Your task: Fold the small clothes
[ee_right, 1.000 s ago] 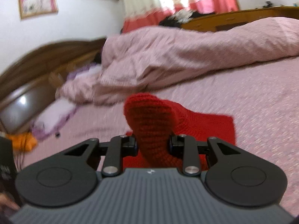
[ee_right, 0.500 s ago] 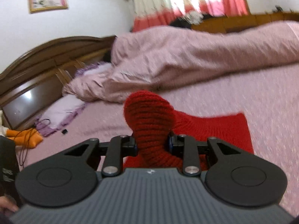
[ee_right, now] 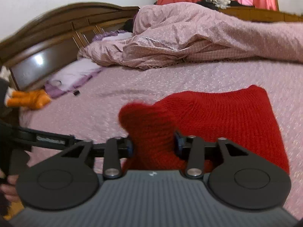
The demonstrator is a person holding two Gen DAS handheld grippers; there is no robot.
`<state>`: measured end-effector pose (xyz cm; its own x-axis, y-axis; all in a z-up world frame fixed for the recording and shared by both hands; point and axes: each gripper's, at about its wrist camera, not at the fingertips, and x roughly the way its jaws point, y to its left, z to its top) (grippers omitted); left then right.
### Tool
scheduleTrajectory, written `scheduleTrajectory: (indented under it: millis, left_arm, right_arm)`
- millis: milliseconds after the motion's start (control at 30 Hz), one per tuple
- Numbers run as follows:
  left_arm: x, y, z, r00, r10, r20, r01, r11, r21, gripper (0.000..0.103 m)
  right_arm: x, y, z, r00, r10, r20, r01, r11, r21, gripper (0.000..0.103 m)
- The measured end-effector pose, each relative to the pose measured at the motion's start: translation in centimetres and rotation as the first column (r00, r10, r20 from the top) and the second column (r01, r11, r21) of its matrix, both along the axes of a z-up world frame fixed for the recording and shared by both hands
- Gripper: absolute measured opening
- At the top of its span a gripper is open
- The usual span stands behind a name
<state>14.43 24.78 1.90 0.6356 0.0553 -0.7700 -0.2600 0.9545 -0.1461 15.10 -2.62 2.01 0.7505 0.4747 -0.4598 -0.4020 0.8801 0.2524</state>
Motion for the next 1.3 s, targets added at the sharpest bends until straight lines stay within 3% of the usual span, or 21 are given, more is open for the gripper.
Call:
scheduleTrajectory:
  millis: [400, 567, 733, 900, 1100, 1233, 1300]
  left_arm:
    - [-0.7, -3.1, 5.6, 0.988, -0.073, 0.133, 0.082, 0.995, -0.062, 0.092]
    - [-0.4, -5.9, 7.8, 0.97, -0.152, 0.19, 0.171, 0.982, -0.083, 0.092]
    - [0.7, -9.3, 7.5, 0.961, -0.206, 0.186, 0.216, 0.976, -0.033, 0.092]
    - [2.1, -12.2, 5.6, 0.956, -0.25, 0.152, 0.251, 0.968, 0.014, 0.091]
    - [3.4, -12.9, 3.4, 0.955, -0.267, 0.133, 0.272, 0.962, -0.026, 0.073]
    - [3.7, -12.5, 2.6, 0.954, -0.265, 0.14, 0.282, 0.952, -0.119, 0.035]
    - [3.5, -12.5, 2.8, 0.951, -0.27, 0.152, 0.287, 0.952, -0.109, 0.03]
  right_arm:
    - [-3.1, -4.1, 1.9, 0.998, 0.004, -0.067, 0.011, 0.974, 0.227, 0.052]
    - [-4.4, -6.8, 3.2, 0.997, -0.057, -0.046, 0.066, 0.966, 0.25, 0.053]
    - [-4.7, -9.9, 3.5, 0.985, -0.166, -0.044, 0.172, 0.954, 0.246, 0.053]
    - [-4.0, -12.8, 2.2, 0.957, -0.275, -0.097, 0.291, 0.923, 0.253, 0.053]
    - [-2.0, -15.7, -0.6, 0.917, -0.355, -0.183, 0.394, 0.877, 0.274, 0.053]
    - [0.0, -16.7, -2.5, 0.897, -0.383, -0.222, 0.432, 0.868, 0.246, 0.053]
    - [1.2, -16.5, -3.4, 0.895, -0.381, -0.234, 0.43, 0.876, 0.22, 0.053]
